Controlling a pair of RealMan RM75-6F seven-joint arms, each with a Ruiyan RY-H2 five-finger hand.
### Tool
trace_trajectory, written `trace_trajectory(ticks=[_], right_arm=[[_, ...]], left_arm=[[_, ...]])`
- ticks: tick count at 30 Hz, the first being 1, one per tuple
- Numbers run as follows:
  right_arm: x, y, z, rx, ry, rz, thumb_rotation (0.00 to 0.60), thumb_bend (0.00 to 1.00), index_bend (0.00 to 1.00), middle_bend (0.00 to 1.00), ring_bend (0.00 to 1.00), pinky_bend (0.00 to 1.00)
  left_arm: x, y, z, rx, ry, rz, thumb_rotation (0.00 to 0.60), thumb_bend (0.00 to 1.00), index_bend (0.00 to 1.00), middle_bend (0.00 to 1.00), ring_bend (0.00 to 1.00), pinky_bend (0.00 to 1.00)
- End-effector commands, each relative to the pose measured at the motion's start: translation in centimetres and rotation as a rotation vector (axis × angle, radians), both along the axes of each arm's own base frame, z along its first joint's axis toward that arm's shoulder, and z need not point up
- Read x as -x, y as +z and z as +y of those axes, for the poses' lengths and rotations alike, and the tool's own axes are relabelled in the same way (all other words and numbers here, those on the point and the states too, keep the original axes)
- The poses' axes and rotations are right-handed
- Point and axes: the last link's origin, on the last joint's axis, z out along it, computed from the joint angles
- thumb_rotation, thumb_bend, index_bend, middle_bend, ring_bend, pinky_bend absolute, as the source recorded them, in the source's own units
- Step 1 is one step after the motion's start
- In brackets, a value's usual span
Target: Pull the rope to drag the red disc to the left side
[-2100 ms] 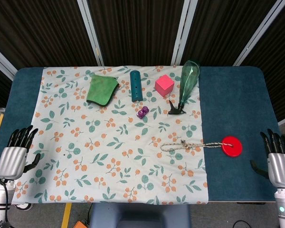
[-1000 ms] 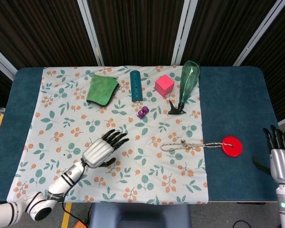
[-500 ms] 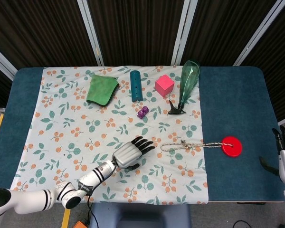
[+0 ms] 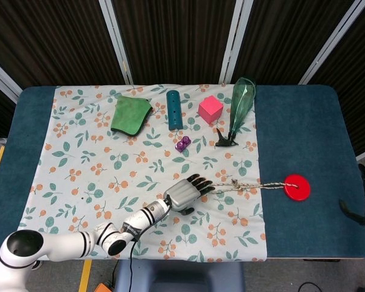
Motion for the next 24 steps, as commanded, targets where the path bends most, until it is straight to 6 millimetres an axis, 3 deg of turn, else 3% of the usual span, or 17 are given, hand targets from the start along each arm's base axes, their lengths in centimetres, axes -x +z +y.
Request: trace_trajectory(ticks=[1,15,24], right_arm=[[0.1,0.2,0.1,0.005,-0.004,-0.001,0.6,0.37,0.0,0.0,0.0,0.0],[0.6,0.5,0.2,0.02,-0.007,-0.013,0.6,0.37,0.0,0.0,0.0,0.0],[0.8,0.7,0.3,0.027,-0.014,-0.013,0.6,0.37,0.0,0.0,0.0,0.0]], left_arm=[[-0.5,-0.6,0.2,0.005,-0.002,0.011,0.6,0.38,0.0,0.0,0.0,0.03],[-0.5,-2.5,1.2,-0.029,-0.023,0.115,0.6,0.38,0.03,0.0,0.0,0.02],[-0.2,-2.6,1.2,-0.043,-0.018,0.128,0.6,0.39,0.22,0.0,0.0,0.02]])
